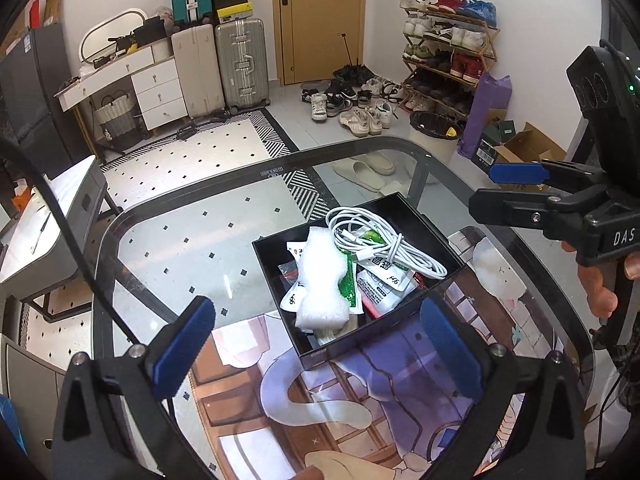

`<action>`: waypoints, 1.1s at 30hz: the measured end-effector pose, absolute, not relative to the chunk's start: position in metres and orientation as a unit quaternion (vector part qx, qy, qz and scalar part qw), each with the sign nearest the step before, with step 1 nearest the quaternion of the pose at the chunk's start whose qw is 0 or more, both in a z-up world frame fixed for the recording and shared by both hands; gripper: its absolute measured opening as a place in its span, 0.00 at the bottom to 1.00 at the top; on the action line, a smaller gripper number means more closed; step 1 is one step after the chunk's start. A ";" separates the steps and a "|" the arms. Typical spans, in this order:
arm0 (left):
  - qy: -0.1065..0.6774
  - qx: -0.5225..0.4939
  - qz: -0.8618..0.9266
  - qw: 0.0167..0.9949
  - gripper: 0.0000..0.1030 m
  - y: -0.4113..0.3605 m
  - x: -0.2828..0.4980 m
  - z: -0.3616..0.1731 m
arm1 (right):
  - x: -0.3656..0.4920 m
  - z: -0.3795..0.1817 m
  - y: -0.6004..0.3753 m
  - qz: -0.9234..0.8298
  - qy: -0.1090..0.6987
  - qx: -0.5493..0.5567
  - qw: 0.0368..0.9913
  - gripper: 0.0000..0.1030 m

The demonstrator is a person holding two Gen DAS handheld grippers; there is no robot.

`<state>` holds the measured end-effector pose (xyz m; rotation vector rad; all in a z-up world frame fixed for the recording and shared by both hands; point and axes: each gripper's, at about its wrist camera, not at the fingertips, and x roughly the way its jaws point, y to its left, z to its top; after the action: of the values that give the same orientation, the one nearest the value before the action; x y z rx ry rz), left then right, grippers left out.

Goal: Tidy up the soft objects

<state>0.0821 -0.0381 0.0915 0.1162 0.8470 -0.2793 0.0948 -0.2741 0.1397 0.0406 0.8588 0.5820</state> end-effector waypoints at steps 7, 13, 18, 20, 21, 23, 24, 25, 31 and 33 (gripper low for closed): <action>0.379 0.041 -0.120 0.916 1.00 -0.034 0.070 0.092 | 0.082 0.131 -0.277 0.283 0.394 0.028 0.874 0.97; 0.346 0.002 -0.103 0.932 1.00 -0.023 0.065 0.089 | 0.069 0.129 -0.283 0.274 0.357 0.034 0.893 0.97; 0.329 -0.017 -0.093 0.940 1.00 -0.017 0.063 0.078 | 0.063 0.122 -0.289 0.265 0.339 0.038 0.902 0.97; 0.324 -0.017 -0.091 0.942 1.00 -0.017 0.062 0.072 | 0.062 0.117 -0.290 0.265 0.336 0.044 0.903 0.97; 0.320 -0.015 -0.088 0.943 1.00 -0.017 0.061 0.070 | 0.063 0.114 -0.291 0.264 0.336 0.045 0.903 0.97; 0.315 -0.011 -0.089 0.945 1.00 -0.018 0.059 0.065 | 0.062 0.109 -0.292 0.261 0.335 0.044 0.904 0.97; 0.313 -0.010 -0.089 0.945 1.00 -0.019 0.059 0.063 | 0.062 0.106 -0.292 0.260 0.334 0.045 0.905 0.97; 0.311 -0.011 -0.089 0.946 1.00 -0.019 0.058 0.061 | 0.062 0.103 -0.292 0.258 0.334 0.046 0.905 0.97; 0.298 -0.021 -0.086 0.950 1.00 -0.018 0.055 0.052 | 0.060 0.087 -0.297 0.244 0.322 0.046 0.914 0.97; 0.295 -0.021 -0.083 0.952 1.00 -0.018 0.054 0.049 | 0.057 0.083 -0.297 0.238 0.311 0.037 0.919 0.97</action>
<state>0.0535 -0.0176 0.0487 -0.0421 0.5994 -0.1689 0.0567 -0.2965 0.0833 0.0750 0.6400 0.4893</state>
